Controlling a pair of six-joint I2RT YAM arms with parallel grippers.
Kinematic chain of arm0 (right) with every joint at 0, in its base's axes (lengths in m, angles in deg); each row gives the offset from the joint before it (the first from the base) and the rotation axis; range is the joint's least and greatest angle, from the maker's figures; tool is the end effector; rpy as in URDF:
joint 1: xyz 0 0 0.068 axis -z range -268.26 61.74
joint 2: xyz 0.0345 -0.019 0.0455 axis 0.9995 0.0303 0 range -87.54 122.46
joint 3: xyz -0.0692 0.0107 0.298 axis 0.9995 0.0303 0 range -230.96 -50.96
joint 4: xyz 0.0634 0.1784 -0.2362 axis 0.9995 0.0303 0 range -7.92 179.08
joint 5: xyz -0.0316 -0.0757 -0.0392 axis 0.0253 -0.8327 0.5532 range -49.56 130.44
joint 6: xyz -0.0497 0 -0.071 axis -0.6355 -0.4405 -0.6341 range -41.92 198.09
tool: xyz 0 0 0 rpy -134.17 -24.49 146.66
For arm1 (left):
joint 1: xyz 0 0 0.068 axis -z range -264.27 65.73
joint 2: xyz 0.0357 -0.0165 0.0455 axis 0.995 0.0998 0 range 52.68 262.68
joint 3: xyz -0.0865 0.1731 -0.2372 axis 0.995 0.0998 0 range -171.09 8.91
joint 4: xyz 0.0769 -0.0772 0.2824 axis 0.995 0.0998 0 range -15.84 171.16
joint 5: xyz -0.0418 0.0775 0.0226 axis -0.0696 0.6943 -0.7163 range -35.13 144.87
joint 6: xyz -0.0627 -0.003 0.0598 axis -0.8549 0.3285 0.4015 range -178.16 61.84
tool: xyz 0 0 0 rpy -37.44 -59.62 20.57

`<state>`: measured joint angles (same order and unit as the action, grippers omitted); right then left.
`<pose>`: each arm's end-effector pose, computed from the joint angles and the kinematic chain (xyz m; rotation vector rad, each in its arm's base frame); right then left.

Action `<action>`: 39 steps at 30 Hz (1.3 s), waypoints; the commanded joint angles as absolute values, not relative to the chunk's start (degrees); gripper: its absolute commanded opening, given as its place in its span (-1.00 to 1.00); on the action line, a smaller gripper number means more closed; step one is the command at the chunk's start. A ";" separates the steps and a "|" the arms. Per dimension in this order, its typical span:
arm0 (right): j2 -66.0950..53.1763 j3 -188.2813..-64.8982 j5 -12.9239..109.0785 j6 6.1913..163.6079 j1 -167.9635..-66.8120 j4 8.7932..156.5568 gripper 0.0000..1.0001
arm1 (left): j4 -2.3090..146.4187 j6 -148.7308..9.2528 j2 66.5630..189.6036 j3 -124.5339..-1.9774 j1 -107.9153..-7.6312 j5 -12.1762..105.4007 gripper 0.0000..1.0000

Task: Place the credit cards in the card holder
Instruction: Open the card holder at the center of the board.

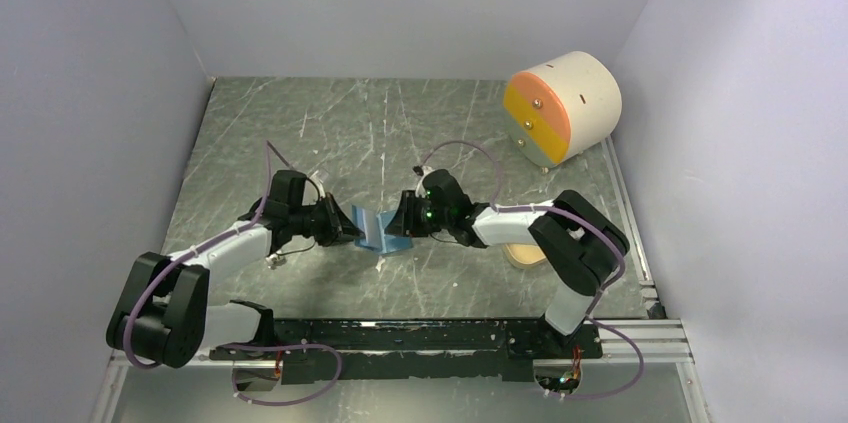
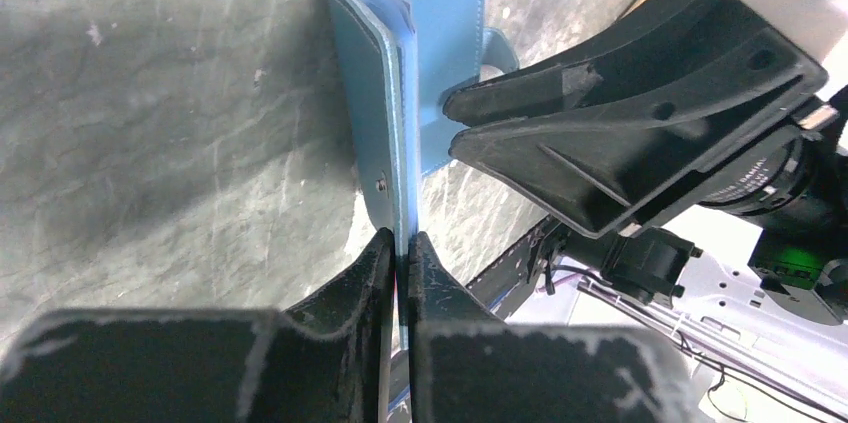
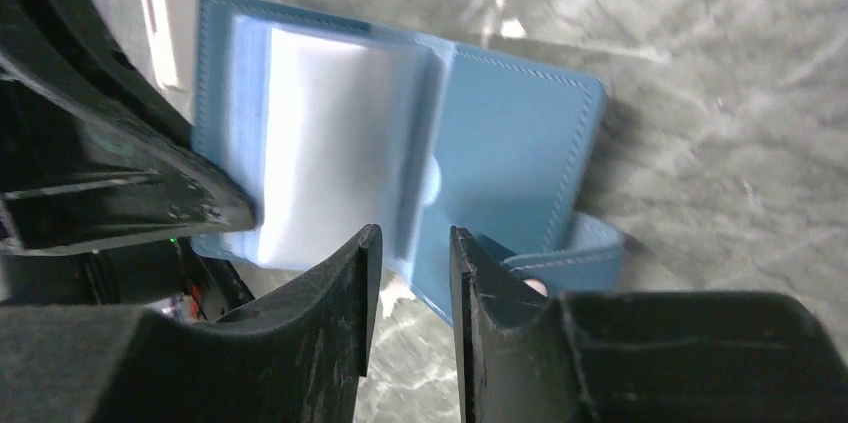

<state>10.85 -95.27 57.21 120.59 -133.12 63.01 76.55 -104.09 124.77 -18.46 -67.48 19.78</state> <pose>0.2695 0.2993 0.1256 -0.2337 2.3962 1.1189 0.2444 -0.1198 0.1368 -0.3346 2.5450 -1.2085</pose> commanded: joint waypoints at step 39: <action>13.49 -93.99 51.04 124.18 -134.31 64.99 -0.33 | 76.02 -100.05 131.39 -23.37 -68.21 26.56 -0.44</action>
